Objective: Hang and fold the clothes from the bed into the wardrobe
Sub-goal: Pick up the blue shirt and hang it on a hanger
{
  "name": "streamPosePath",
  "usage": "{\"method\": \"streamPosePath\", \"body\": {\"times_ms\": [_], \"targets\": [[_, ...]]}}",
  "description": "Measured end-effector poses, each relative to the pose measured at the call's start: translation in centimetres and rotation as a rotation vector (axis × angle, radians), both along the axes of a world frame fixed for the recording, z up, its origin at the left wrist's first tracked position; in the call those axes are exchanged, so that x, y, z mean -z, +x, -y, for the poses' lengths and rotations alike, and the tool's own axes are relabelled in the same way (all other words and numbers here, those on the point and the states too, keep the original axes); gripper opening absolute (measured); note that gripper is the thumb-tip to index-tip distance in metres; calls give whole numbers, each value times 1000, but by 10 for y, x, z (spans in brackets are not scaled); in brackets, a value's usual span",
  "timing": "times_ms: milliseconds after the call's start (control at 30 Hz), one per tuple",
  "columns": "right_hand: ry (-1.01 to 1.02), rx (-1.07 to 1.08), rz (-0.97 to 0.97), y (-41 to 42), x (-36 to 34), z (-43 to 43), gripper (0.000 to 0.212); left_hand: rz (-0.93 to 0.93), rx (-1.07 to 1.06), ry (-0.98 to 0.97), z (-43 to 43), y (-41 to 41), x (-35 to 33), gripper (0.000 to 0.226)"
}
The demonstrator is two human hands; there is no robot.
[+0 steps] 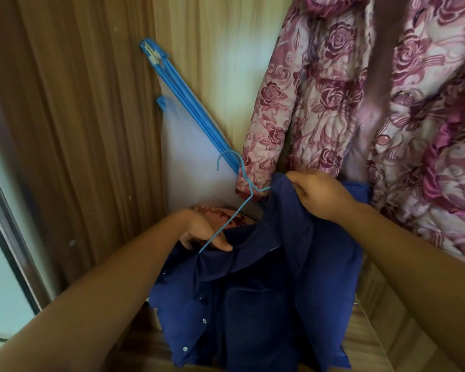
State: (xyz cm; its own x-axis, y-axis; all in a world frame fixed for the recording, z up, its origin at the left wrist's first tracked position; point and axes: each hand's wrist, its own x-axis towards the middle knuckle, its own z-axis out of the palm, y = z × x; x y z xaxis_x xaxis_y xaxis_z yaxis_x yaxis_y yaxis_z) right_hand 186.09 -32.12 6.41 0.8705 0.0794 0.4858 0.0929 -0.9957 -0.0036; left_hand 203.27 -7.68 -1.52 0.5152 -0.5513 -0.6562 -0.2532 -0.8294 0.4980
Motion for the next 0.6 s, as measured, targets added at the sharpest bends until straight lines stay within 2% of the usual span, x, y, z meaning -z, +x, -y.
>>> {"method": "streamPosePath", "body": {"times_ms": [100,200,267,333,400,467,533,600], "targets": [[-32,6,-10,0,3,1,22,6,-38,12,2,-2,13,80],[-66,31,-24,0,4,6,21,38,-15,58,2,-2,24,45],[-86,60,-25,-2,5,11,19,224,-24,28,4,1,26,34],[-120,106,-23,-4,6,17,21,439,-69,-121,5,4,17,38],[-160,186,-21,-4,4,22,30,669,-161,-292,4,7,3,29],[-186,296,-18,-2,0,27,37,893,-275,-362,3,7,-15,21],[-194,367,24,2,-4,28,36,1028,-340,-434,5,1,-37,25],[-165,400,92,6,-13,23,34,1038,-361,-563,15,-12,-59,21]]}}
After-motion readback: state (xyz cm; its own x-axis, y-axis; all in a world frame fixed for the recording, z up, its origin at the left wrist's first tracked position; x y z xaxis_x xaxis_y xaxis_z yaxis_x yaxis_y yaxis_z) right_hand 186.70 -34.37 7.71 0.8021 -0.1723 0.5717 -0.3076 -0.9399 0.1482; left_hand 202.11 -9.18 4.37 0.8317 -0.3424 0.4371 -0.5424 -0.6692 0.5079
